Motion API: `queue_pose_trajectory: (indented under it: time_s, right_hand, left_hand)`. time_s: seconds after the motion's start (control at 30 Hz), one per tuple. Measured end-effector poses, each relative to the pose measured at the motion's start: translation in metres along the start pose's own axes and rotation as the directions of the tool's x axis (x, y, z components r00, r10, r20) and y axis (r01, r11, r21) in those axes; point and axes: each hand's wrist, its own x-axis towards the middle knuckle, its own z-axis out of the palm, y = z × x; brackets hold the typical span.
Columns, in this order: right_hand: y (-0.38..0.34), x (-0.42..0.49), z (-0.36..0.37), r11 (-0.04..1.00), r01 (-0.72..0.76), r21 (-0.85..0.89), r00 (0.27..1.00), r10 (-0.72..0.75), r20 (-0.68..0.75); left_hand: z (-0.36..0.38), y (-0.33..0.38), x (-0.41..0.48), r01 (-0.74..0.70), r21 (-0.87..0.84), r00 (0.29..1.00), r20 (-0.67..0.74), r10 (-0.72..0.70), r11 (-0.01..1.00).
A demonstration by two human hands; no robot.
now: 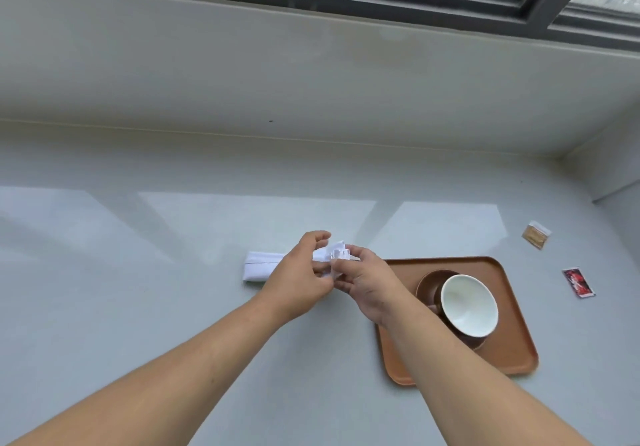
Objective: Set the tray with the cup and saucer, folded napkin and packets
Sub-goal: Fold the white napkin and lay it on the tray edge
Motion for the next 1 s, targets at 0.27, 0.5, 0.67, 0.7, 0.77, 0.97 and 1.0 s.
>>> queue_pose_trajectory:
  time_s: [0.27, 0.5, 0.67, 0.7, 0.77, 0.97, 1.0]
  right_hand:
    - [0.005, 0.013, 0.010, 0.967, 0.001, -0.256, 0.996, -0.023, -0.083]
    - [0.006, 0.020, 0.012, 0.756, -0.071, -0.651, 0.980, -0.067, -0.185]
    - [0.014, 0.027, 0.008, 0.449, -0.117, -0.886, 0.955, -0.193, -0.224]
    - [0.014, 0.028, 0.008, 0.398, -0.125, -0.909, 0.949, -0.218, -0.226]
    - [0.011, 0.029, 0.009, 0.316, -0.142, -0.938, 0.936, -0.267, -0.231]
    - [0.012, 0.029, 0.006, 0.205, -0.098, -0.974, 0.942, -0.297, -0.157]
    - [0.013, 0.029, 0.006, 0.206, -0.073, -0.976, 0.951, -0.281, -0.130]
  left_hand:
    - [-0.025, -0.020, 0.028, -0.005, 0.413, 0.999, 0.046, -0.015, 0.911]
    - [-0.035, -0.025, 0.053, 0.029, 0.518, 0.986, 0.128, -0.111, 0.855]
    - [-0.040, -0.025, 0.058, -0.092, 0.740, 0.978, 0.194, -0.081, 0.666]
    - [-0.041, -0.025, 0.058, -0.110, 0.774, 0.979, 0.193, -0.067, 0.623]
    - [-0.043, -0.027, 0.058, -0.137, 0.795, 0.974, 0.215, -0.065, 0.591]
    - [-0.043, -0.031, 0.059, -0.179, 0.791, 0.964, 0.261, -0.058, 0.585]
    - [-0.042, -0.030, 0.059, -0.182, 0.791, 0.964, 0.261, -0.053, 0.583]
